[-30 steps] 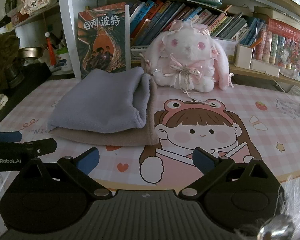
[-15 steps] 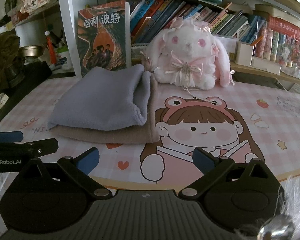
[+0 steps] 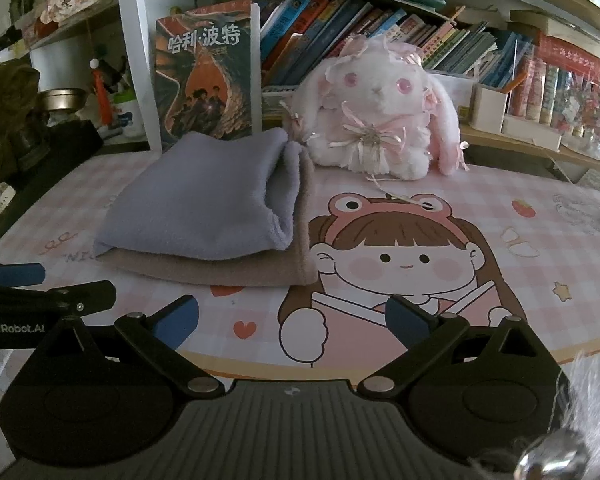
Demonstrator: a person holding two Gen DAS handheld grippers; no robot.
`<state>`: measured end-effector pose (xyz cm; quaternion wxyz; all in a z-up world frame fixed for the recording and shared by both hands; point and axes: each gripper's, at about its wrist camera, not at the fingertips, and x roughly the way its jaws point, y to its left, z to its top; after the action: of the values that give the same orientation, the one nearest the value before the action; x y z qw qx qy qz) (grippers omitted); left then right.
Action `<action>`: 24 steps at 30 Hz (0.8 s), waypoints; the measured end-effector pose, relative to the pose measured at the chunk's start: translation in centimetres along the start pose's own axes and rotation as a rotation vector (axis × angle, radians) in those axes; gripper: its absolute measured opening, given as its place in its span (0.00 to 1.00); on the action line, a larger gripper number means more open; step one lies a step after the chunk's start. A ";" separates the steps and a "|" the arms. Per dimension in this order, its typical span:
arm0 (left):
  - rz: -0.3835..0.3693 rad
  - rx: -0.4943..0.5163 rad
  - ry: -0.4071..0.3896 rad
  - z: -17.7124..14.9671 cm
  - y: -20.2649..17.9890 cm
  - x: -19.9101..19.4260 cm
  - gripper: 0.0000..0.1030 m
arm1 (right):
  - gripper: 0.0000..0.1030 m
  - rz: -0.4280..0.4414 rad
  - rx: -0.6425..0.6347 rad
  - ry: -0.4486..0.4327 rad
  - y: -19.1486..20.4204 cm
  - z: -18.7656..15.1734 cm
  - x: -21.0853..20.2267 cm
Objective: Fold clothes
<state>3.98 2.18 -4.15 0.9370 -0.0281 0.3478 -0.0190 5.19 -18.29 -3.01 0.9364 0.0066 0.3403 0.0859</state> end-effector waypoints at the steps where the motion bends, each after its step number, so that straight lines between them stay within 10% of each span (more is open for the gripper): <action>1: 0.001 0.000 0.000 0.0 0.0 0.0 0.97 | 0.98 -0.003 0.003 -0.001 0.0 0.0 0.0; 24: 0.007 0.008 0.005 -0.4 0.0 -0.4 0.97 | 0.98 -0.010 0.006 0.009 0.0 -0.6 -0.2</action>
<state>3.44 2.14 -4.17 0.9362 -0.0232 0.3503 -0.0170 4.64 -18.34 -3.29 0.9351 0.0075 0.3451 0.0803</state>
